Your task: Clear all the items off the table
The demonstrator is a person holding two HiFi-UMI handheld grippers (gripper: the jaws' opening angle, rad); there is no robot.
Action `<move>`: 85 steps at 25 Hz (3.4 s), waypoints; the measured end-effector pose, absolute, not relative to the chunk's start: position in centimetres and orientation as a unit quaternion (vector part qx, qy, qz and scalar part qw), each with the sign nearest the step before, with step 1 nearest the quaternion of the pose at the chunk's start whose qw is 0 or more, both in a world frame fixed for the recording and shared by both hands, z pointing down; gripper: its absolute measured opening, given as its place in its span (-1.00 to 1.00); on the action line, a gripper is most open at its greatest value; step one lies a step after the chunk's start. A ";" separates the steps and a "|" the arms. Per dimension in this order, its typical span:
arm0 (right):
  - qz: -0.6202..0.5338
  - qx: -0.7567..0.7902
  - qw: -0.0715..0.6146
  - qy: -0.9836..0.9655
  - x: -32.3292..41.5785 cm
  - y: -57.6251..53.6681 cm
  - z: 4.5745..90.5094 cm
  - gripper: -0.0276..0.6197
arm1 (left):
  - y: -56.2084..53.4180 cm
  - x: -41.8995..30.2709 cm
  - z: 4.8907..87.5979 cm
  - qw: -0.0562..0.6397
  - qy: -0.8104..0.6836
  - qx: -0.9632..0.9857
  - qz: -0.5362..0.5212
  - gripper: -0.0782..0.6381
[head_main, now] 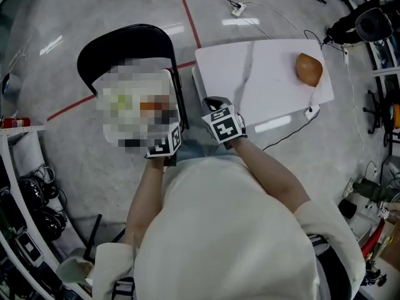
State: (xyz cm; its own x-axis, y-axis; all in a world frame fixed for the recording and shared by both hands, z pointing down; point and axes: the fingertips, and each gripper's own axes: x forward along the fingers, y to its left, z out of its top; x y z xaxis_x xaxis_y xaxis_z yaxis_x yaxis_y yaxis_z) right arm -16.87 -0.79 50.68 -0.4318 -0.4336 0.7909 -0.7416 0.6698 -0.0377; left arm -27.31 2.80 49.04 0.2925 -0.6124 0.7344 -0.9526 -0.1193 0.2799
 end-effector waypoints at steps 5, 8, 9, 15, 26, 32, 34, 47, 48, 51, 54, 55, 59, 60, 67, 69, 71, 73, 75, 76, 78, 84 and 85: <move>0.208 0.379 0.387 -0.815 -11.1 -0.8 50.4 -0.91 | 1.9 -21.8 48.8 0.367 -0.527 0.728 0.239 -0.76; 0.219 0.393 0.376 -0.810 -7.7 -1.0 50.1 -0.91 | 1.4 -18.9 48.7 0.372 -0.519 0.732 0.238 -0.76; 0.223 0.399 0.372 -0.808 -6.6 -1.0 50.0 -0.91 | 1.4 -17.9 48.7 0.374 -0.516 0.733 0.237 -0.76; 0.237 0.430 0.352 -0.797 0.4 -0.8 49.5 -0.91 | 0.6 -11.7 48.2 0.366 -0.502 0.745 0.244 -0.76; 0.262 0.500 0.318 -0.762 15.2 0.6 49.1 -0.91 | 0.6 2.4 48.4 0.338 -0.449 0.781 0.273 -0.76; 0.278 0.541 0.299 -0.735 22.7 2.9 49.5 -0.91 | 2.1 9.9 49.5 0.324 -0.408 0.801 0.295 -0.76; 0.286 0.556 0.290 -0.725 25.0 3.6 49.6 -0.92 | 2.6 12.3 49.7 0.314 -0.390 0.810 0.306 -0.76; 0.311 0.627 0.252 -0.668 34.4 7.6 49.4 -0.91 | 4.0 22.9 48.5 0.268 -0.300 0.855 0.328 -0.76; 0.314 0.632 0.248 -0.664 34.9 7.8 49.4 -0.91 | 4.0 23.6 48.5 0.265 -0.293 0.857 0.330 -0.76; 0.320 0.648 0.238 -0.649 36.6 8.6 49.4 -0.92 | 4.2 25.2 48.4 0.258 -0.277 0.863 0.335 -0.76; 0.328 0.661 0.232 -0.634 38.1 9.5 49.5 -0.91 | 4.3 26.5 48.5 0.253 -0.263 0.867 0.340 -0.76; 0.330 0.665 0.231 -0.629 38.5 9.8 49.5 -0.91 | 4.2 26.8 48.5 0.253 -0.260 0.867 0.341 -0.76; 0.338 0.677 0.224 -0.615 40.1 10.4 49.5 -0.91 | 3.8 28.1 48.7 0.252 -0.252 0.869 0.344 -0.76; 0.339 0.679 0.223 -0.612 40.5 10.4 49.5 -0.91 | 3.7 28.4 48.7 0.251 -0.250 0.869 0.345 -0.76; 0.346 0.690 0.225 -0.595 43.0 9.1 50.3 -0.91 | 1.1 30.8 49.7 0.251 -0.238 0.871 0.348 -0.76; 0.346 0.692 0.228 -0.591 43.8 8.5 50.4 -0.91 | 0.0 31.5 50.0 0.252 -0.236 0.871 0.350 -0.76; 0.347 0.694 0.232 -0.587 44.7 8.0 50.4 -0.91 | -1.2 32.4 50.2 0.253 -0.235 0.870 0.352 -0.76; 0.350 0.695 0.234 -0.582 45.9 7.5 50.3 -0.91 | -2.5 33.6 50.2 0.254 -0.235 0.870 0.352 -0.76; 0.353 0.697 0.237 -0.578 46.9 6.9 50.3 -0.91 | -3.7 34.8 50.1 0.254 -0.234 0.870 0.351 -0.76; 0.354 0.697 0.239 -0.577 47.4 6.6 50.4 -0.91 | -4.2 35.4 50.1 0.254 -0.233 0.871 0.351 -0.76; 0.355 0.697 0.241 -0.575 48.3 5.9 50.4 -0.91 | -5.1 36.4 50.0 0.251 -0.229 0.871 0.354 -0.76; 0.361 0.694 0.242 -0.574 50.7 2.6 50.6 -0.91 | -7.9 39.2 50.3 0.241 -0.217 0.872 0.367 -0.76; 0.362 0.692 0.243 -0.575 50.9 2.0 50.7 -0.91 | -8.3 39.6 50.4 0.241 -0.215 0.872 0.369 -0.76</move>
State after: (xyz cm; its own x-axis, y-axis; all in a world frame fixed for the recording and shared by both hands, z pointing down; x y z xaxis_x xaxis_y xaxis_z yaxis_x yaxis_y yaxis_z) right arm 50.92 1.99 50.68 0.0770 -0.6205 0.7804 -0.9723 -0.2201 -0.0791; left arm 39.56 -8.33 50.40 0.6349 -0.1977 0.7468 -0.5528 -0.7916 0.2604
